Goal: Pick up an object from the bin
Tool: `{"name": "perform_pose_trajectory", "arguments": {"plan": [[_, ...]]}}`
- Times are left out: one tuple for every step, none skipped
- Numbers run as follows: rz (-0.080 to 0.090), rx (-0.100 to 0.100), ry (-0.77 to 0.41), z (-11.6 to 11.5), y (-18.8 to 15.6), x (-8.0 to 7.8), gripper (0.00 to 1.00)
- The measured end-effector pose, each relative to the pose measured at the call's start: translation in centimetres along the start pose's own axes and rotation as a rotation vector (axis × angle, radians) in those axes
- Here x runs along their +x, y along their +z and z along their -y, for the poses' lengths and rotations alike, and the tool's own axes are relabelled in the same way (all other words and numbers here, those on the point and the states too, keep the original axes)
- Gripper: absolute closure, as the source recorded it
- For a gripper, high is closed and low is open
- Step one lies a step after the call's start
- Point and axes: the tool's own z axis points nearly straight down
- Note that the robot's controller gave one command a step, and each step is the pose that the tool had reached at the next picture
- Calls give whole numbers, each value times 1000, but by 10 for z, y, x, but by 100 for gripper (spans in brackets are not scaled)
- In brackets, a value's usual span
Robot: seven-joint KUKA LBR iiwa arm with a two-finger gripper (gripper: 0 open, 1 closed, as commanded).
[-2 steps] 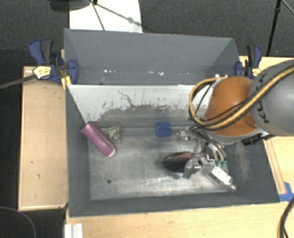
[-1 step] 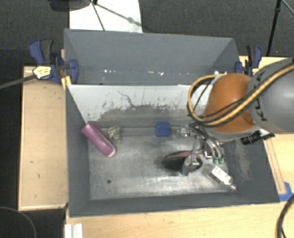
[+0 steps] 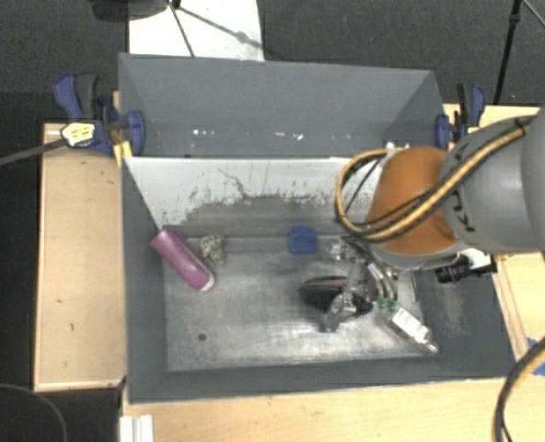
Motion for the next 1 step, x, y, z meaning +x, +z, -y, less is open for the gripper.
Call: {"name": "perform_pose_trajectory", "arguments": {"plan": [[1, 1, -3, 0, -1, 0, 0]]}}
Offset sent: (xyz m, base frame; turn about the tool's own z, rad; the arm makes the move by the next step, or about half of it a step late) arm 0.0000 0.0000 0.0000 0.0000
